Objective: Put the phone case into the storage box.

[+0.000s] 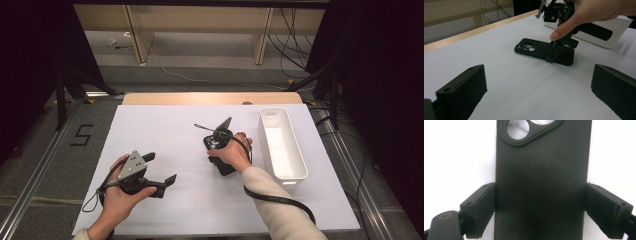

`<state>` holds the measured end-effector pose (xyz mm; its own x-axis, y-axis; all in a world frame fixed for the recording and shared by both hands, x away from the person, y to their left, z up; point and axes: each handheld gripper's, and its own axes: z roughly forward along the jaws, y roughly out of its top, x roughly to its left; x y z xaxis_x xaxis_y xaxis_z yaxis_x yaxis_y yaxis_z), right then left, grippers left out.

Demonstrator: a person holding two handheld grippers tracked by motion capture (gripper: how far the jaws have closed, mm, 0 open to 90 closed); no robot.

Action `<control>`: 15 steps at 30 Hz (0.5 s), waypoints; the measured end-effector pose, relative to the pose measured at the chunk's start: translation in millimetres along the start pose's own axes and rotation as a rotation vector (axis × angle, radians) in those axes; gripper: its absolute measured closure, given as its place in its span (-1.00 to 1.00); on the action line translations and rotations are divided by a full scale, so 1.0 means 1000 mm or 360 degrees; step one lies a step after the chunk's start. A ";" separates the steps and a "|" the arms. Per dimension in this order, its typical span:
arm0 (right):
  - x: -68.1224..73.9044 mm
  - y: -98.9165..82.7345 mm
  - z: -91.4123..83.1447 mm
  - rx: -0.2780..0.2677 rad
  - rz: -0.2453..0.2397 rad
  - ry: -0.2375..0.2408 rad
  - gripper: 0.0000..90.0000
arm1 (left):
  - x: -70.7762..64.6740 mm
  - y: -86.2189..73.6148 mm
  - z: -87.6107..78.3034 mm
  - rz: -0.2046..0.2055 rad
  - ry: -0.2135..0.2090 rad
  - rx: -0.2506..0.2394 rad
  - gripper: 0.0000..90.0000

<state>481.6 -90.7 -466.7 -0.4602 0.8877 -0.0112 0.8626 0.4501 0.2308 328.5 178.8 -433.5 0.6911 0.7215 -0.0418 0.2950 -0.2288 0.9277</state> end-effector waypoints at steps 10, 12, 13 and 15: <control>0.000 -0.001 -0.001 -0.0028 0.0029 0.0034 -0.66 | 0.000 0.000 0.000 0.0000 0.0002 0.0002 -1.00; 0.002 -0.001 -0.002 -0.0021 0.0021 0.0049 -0.66 | 0.000 0.000 0.000 -0.0002 0.0003 0.0001 -1.00; 0.003 -0.001 -0.002 -0.0034 0.0016 0.0053 -0.65 | 0.000 0.000 0.000 -0.0002 0.0004 0.0001 -1.00; 0.004 -0.001 -0.003 -0.0042 0.0013 0.0060 -0.65 | 0.001 0.000 0.000 -0.0005 0.0005 0.0000 -1.00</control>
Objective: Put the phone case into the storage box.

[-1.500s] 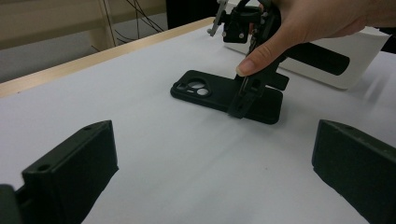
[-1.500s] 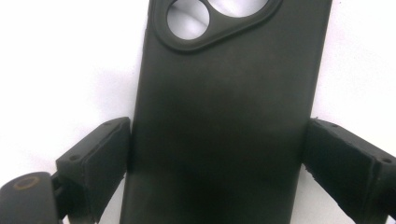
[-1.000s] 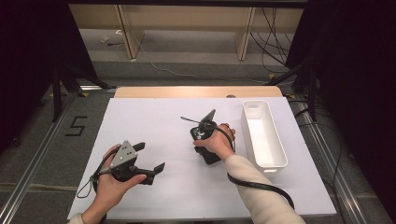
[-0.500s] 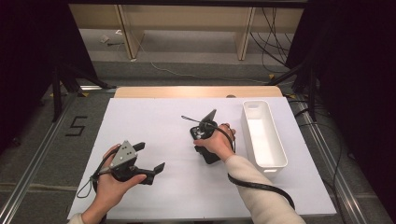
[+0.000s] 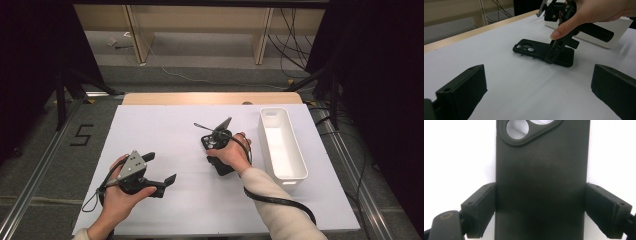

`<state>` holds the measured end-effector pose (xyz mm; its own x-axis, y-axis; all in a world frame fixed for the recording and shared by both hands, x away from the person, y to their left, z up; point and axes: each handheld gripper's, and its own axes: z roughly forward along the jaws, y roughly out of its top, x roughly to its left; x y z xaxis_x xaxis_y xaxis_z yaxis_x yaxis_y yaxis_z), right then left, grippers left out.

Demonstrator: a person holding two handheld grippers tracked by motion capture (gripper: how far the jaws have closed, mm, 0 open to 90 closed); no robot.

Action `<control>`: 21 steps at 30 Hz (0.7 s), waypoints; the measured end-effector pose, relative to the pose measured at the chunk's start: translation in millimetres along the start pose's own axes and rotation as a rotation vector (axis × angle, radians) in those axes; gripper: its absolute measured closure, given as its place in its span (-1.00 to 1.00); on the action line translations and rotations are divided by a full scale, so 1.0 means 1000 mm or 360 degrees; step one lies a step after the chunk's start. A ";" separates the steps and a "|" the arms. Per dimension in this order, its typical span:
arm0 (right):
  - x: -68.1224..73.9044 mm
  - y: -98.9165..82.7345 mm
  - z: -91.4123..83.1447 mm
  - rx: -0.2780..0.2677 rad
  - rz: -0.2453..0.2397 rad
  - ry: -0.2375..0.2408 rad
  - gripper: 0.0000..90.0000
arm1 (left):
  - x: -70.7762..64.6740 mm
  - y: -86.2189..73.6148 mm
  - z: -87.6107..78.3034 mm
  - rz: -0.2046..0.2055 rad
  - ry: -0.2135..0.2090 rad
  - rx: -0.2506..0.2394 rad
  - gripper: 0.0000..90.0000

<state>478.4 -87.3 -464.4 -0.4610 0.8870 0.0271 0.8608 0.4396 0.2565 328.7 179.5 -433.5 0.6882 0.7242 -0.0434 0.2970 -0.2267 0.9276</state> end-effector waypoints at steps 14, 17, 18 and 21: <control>0.001 -0.002 -0.015 -0.0144 -0.0005 0.0049 -0.65 | 0.000 0.000 0.000 0.0000 0.0004 -0.0001 -1.00; 0.000 -0.004 -0.017 -0.0168 -0.0003 0.0052 -0.65 | 0.001 0.000 0.000 0.0001 0.0007 -0.0001 -1.00; 0.000 -0.005 -0.017 -0.0196 -0.0004 0.0057 -0.65 | 0.001 0.000 0.000 -0.0001 0.0006 -0.0002 -1.00; -0.001 -0.007 -0.020 -0.0224 0.0014 0.0067 -0.65 | 0.001 -0.001 0.001 -0.0004 0.0007 0.0002 -1.00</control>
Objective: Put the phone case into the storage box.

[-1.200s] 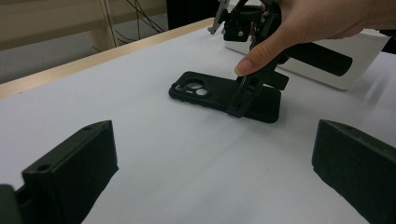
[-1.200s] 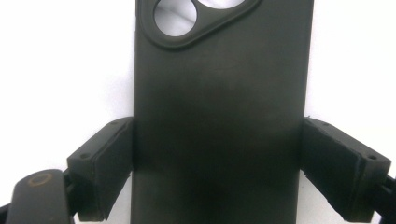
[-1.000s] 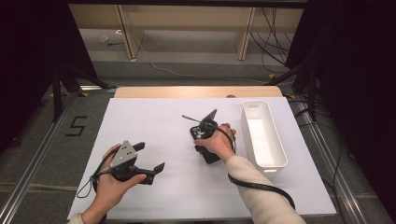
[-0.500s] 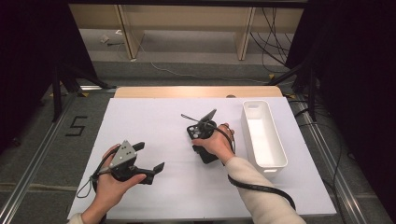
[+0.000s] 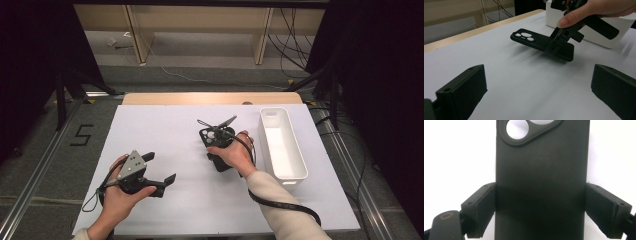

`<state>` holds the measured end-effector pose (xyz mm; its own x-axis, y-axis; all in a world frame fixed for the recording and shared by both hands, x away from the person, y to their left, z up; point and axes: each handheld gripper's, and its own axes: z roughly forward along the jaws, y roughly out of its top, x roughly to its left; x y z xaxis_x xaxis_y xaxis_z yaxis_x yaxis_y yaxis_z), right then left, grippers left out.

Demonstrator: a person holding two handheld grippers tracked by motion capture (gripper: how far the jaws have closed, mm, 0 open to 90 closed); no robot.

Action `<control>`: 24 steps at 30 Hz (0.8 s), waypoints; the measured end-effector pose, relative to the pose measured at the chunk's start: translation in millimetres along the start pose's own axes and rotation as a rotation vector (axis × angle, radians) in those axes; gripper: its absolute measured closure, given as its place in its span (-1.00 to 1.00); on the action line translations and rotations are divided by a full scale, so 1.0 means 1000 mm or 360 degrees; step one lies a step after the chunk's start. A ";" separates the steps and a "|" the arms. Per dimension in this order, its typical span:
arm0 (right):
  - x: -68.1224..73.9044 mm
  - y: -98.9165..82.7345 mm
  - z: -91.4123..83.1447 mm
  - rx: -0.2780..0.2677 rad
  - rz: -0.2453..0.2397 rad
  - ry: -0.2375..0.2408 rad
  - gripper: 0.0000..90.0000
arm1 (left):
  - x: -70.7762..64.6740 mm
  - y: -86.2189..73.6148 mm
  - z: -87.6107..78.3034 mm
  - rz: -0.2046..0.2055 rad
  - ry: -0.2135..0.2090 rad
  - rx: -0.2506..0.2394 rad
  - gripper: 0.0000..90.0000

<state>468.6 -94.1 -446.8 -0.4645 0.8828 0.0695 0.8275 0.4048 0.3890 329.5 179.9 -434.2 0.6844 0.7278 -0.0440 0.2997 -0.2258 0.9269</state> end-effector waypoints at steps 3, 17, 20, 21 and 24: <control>-0.001 -0.001 -0.003 -0.0045 0.0000 0.0005 -0.65 | 0.000 0.000 0.000 0.0000 0.0002 0.0002 -1.00; -0.007 -0.008 -0.012 -0.0252 -0.0035 0.0007 -0.65 | 0.001 0.000 0.000 -0.0002 0.0006 0.0003 -1.00; -0.007 -0.009 -0.013 -0.0274 -0.0043 0.0013 -0.65 | 0.001 0.000 0.001 0.0000 0.0007 0.0003 -1.00; -0.008 -0.010 -0.014 -0.0300 -0.0045 0.0013 -0.65 | 0.001 0.000 0.001 -0.0003 0.0009 0.0001 -1.00; -0.008 -0.013 -0.016 -0.0348 -0.0066 0.0019 -0.65 | 0.002 0.000 0.000 -0.0017 0.0015 -0.0002 -1.00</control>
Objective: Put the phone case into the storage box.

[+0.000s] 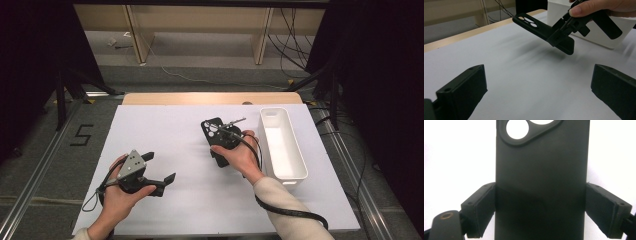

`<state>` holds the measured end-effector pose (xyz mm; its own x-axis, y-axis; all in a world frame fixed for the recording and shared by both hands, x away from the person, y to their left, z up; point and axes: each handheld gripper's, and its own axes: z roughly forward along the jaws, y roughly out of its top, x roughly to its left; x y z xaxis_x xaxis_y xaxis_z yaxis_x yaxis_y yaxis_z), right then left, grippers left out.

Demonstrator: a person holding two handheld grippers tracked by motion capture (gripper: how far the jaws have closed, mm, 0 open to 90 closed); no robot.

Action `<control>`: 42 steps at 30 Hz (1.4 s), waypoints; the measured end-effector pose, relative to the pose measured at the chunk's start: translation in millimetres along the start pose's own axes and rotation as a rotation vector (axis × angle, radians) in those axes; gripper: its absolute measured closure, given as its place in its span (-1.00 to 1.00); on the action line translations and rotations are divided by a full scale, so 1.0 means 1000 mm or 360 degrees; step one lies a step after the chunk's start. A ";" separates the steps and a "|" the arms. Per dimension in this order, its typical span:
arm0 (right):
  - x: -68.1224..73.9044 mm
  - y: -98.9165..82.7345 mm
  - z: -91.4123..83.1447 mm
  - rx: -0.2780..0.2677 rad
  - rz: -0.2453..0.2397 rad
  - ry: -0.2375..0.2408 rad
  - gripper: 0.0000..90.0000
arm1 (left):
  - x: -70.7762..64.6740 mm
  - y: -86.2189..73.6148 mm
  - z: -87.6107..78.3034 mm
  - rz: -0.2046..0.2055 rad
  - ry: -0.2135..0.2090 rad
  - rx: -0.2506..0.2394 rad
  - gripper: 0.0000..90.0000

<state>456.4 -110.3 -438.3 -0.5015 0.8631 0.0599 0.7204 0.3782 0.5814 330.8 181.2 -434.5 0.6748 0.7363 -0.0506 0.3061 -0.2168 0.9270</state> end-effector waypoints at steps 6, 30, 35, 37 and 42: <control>0.001 -0.008 -0.004 -0.0107 -0.0025 0.0030 -0.65 | 0.002 0.002 0.002 -0.0008 0.0018 -0.0005 -0.99; 0.015 -0.047 -0.044 -0.0708 -0.0262 0.0217 -0.66 | 0.007 0.032 0.021 -0.0033 -0.0010 -0.0031 -0.86; 0.023 -0.059 -0.045 -0.0716 -0.0289 0.0244 -0.67 | 0.002 0.050 0.030 -0.0004 -0.0078 -0.0062 -0.65; 0.025 -0.062 -0.044 -0.0700 -0.0289 0.0250 -0.67 | -0.001 0.056 0.034 0.0002 -0.0099 -0.0067 -0.63; 0.028 -0.067 -0.043 -0.0705 -0.0290 0.0259 -0.67 | -0.008 0.069 0.043 0.0007 -0.0153 -0.0080 -0.50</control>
<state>373.5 -126.0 -440.6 -0.6939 0.7194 0.0304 0.3591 0.3092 0.8806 375.4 132.8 -385.9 0.7380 0.6701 -0.0797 0.2706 -0.1856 0.9446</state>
